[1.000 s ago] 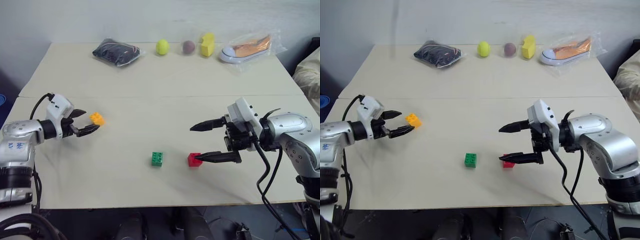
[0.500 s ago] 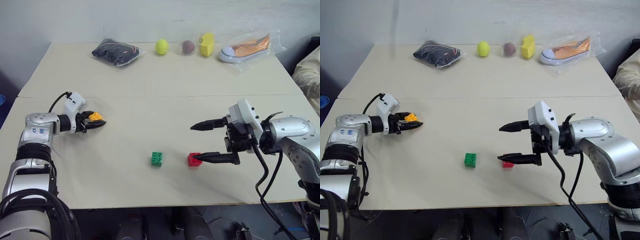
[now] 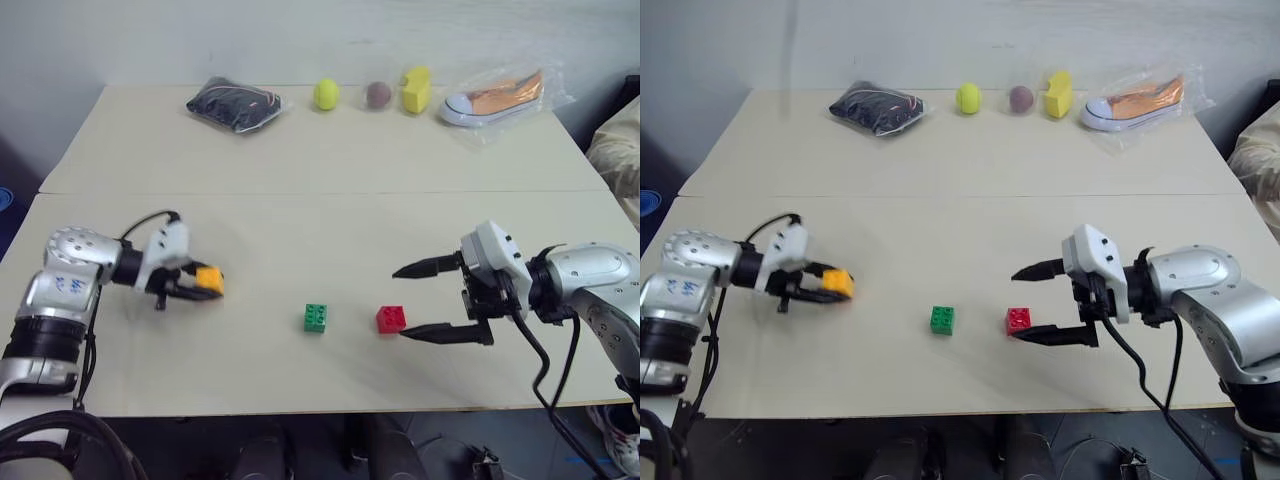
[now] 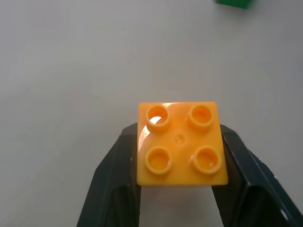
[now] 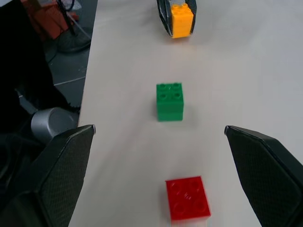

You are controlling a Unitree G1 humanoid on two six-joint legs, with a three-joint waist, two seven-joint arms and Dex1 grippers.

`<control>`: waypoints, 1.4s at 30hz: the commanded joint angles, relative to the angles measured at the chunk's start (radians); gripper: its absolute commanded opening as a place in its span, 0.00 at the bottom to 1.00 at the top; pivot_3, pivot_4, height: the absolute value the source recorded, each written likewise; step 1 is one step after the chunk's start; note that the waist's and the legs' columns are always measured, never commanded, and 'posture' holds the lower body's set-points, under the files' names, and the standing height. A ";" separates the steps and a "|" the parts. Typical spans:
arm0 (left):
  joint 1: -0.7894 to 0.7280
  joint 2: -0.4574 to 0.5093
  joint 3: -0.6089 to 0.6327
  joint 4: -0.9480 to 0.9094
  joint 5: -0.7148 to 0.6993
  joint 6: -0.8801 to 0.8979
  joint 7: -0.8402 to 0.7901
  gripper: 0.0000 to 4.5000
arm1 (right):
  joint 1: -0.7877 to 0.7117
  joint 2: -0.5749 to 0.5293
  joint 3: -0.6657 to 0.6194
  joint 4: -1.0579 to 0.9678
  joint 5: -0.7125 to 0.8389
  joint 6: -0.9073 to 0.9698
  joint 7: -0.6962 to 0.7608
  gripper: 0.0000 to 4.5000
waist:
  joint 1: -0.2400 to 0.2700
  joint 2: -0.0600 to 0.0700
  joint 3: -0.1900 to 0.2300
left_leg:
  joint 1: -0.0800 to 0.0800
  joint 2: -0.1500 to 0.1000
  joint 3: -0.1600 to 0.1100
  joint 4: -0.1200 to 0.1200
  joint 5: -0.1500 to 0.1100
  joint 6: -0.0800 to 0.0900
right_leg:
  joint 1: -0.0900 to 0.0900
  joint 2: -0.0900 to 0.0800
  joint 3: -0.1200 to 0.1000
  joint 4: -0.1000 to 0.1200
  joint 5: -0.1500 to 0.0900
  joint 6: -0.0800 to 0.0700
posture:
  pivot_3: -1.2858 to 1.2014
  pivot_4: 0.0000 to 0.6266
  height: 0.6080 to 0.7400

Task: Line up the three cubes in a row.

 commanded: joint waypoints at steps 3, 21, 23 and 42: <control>-0.009 -0.020 -0.013 -0.083 -0.015 -0.009 0.002 0.34 | 0.042 -0.030 -0.084 -0.049 0.028 -0.001 -0.008 1.00 | 0.001 0.000 0.000 | 0.000 0.000 0.000 -0.001 0.000 0.000 | 0.000 -0.001 0.001 0.000 0.000 0.000 | 0.52 0.24 1.00; 0.024 -0.067 -0.044 -0.059 -0.022 -0.011 -0.004 0.54 | 0.094 -0.020 -0.093 -0.079 0.031 0.003 -0.050 1.00 | 0.000 0.000 0.000 | 0.000 0.000 0.000 -0.001 0.000 0.000 | 0.000 0.000 0.001 0.000 0.000 0.000 | 0.52 0.24 1.00; 0.029 -0.062 -0.044 -0.060 -0.022 -0.003 -0.007 0.67 | 0.094 -0.021 -0.093 -0.079 0.033 0.004 -0.050 1.00 | 0.000 0.000 0.000 | 0.000 0.000 0.000 -0.001 0.000 0.000 | 0.000 0.000 0.001 0.001 0.000 0.000 | 0.52 0.24 1.00; 0.620 0.401 0.775 -0.451 -0.355 0.483 -0.144 0.99 | 0.257 -0.255 -0.250 0.368 -0.077 -0.199 0.335 1.00 | -0.004 0.000 0.001 | 0.002 0.002 0.000 -0.003 -0.001 0.000 | 0.001 0.000 0.002 -0.004 -0.001 -0.001 | 0.52 0.24 1.00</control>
